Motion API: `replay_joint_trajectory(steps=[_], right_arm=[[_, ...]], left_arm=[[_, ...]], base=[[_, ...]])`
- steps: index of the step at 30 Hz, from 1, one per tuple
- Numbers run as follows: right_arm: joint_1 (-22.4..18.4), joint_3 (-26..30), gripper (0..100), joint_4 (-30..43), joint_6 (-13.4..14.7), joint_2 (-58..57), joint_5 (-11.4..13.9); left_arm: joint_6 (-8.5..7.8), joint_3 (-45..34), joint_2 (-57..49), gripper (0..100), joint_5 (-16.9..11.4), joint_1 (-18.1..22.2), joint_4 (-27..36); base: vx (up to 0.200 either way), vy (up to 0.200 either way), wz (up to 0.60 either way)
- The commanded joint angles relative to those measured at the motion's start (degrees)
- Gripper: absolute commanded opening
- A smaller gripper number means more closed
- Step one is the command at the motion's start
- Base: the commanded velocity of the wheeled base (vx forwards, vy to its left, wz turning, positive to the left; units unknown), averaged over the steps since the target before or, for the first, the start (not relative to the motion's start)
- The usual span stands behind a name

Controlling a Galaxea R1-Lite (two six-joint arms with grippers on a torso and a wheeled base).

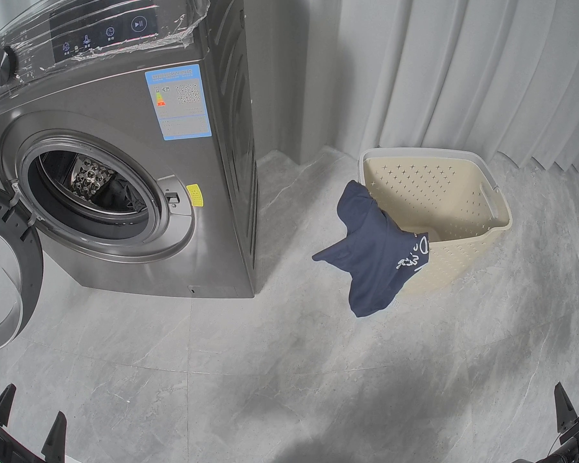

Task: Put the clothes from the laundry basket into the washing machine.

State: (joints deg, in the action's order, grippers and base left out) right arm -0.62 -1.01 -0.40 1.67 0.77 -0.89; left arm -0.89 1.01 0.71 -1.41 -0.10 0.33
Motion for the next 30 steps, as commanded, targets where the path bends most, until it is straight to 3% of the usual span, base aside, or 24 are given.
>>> replay_joint_trajectory(steps=[1, 9, 24, 30], right_arm=[[0.01, 0.84, 100, -0.04, 0.00, -0.06, 0.01], [0.01, 0.92, 100, -0.04, 0.00, -0.06, 0.01], [0.01, 0.84, 100, -0.04, 0.00, -0.06, 0.01], [0.01, 0.84, 100, -0.04, 0.09, -0.06, -0.08]], left_arm=[[0.01, -0.92, -0.71, 100, 0.01, 0.01, 0.02], [0.01, -0.92, -0.71, 100, 0.36, 0.10, 0.02], [0.01, -0.92, -0.71, 100, 0.45, 0.10, 0.02], [-0.08, -0.92, -0.71, 100, 0.45, 0.10, 0.02]], base=[[0.000, 0.000, 0.00], [0.000, 0.000, 0.00], [0.000, -0.200, 0.00], [0.000, 0.000, 0.00]])
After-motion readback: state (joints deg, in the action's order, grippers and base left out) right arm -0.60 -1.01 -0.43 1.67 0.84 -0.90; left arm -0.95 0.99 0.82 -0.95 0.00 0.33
